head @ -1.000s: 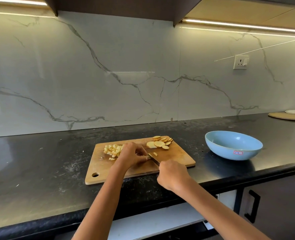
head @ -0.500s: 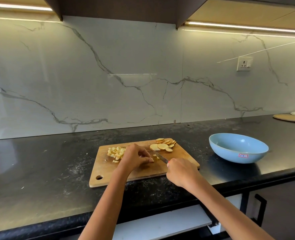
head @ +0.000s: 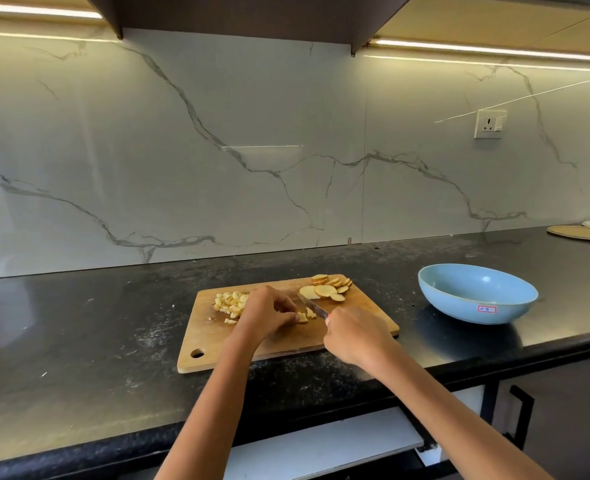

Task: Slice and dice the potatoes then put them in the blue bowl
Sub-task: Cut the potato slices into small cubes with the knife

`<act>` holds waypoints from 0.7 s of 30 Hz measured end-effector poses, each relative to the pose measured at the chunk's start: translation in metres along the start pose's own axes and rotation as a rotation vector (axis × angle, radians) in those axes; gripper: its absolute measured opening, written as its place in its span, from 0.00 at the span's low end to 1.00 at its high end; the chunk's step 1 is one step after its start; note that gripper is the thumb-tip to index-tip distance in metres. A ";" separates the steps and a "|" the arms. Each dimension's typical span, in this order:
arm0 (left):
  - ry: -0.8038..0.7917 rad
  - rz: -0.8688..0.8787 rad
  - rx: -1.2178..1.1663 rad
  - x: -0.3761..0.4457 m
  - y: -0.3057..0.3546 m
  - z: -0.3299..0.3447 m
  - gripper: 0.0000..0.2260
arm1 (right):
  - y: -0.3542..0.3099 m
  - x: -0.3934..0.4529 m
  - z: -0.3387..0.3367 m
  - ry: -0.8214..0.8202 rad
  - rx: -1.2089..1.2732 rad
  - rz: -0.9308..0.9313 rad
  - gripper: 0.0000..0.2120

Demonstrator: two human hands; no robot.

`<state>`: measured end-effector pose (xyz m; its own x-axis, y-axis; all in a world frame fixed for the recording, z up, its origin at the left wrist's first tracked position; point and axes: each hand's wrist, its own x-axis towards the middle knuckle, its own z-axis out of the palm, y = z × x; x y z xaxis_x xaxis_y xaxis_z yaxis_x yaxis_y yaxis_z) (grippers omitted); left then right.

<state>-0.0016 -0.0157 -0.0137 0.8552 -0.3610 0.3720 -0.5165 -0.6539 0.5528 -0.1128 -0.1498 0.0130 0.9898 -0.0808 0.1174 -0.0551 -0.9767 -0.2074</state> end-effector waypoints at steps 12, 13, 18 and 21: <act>0.006 -0.041 0.046 0.000 0.003 0.004 0.05 | -0.011 0.005 0.008 -0.147 0.069 0.037 0.13; 0.005 -0.037 0.051 0.001 0.002 0.004 0.05 | -0.012 0.008 0.008 -0.176 0.070 0.036 0.11; 0.027 -0.029 0.052 -0.001 0.002 0.005 0.04 | -0.013 0.005 0.011 -0.154 0.018 0.025 0.12; 0.027 -0.026 0.057 -0.002 0.002 0.005 0.04 | -0.008 -0.006 0.019 -0.092 -0.034 0.004 0.12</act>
<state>-0.0040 -0.0196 -0.0170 0.8662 -0.3264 0.3784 -0.4906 -0.6996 0.5195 -0.1158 -0.1376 -0.0039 0.9974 -0.0678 0.0263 -0.0622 -0.9827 -0.1745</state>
